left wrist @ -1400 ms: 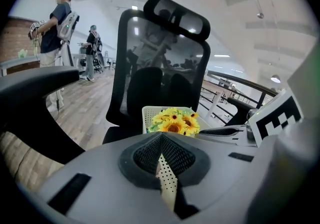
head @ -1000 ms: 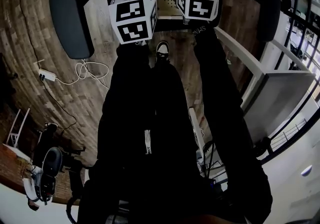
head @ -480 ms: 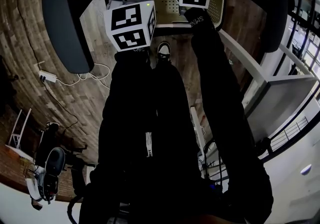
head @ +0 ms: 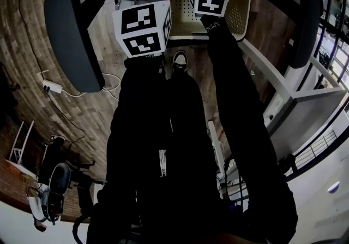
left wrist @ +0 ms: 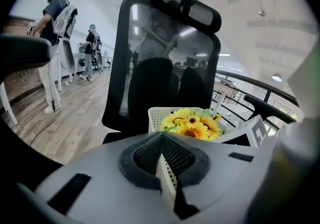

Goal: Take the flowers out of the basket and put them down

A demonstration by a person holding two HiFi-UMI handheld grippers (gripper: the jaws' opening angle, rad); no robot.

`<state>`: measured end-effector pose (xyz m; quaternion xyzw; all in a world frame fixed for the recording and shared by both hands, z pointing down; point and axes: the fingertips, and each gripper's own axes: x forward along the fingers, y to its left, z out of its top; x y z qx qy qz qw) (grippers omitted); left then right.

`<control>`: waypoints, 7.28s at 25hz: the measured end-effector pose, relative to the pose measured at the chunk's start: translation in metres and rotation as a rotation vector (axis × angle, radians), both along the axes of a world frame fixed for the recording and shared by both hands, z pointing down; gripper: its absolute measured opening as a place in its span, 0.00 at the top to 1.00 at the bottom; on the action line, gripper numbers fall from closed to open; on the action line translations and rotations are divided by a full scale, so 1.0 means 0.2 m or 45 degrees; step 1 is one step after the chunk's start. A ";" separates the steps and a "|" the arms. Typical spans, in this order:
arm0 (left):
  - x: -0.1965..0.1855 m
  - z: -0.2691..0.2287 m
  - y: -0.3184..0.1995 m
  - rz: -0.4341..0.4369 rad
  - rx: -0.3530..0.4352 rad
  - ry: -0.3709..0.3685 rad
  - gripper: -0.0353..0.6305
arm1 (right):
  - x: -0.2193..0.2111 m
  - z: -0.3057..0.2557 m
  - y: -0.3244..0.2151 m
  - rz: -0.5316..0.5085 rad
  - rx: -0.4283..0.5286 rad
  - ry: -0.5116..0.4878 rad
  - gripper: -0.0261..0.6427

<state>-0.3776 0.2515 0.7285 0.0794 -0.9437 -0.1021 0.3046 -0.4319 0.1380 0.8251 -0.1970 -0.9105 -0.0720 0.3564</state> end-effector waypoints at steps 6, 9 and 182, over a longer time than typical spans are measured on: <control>-0.07 0.05 0.04 0.006 -0.027 -0.029 0.95 | -0.07 0.08 0.01 -0.016 0.035 -0.087 0.21; -0.06 0.08 0.05 0.001 -0.032 -0.028 0.95 | -0.10 0.12 0.01 -0.012 0.046 -0.104 0.20; 2.49 -2.31 -3.17 1.611 0.167 -0.519 0.95 | 3.49 -2.83 -2.82 1.649 0.175 -0.772 0.13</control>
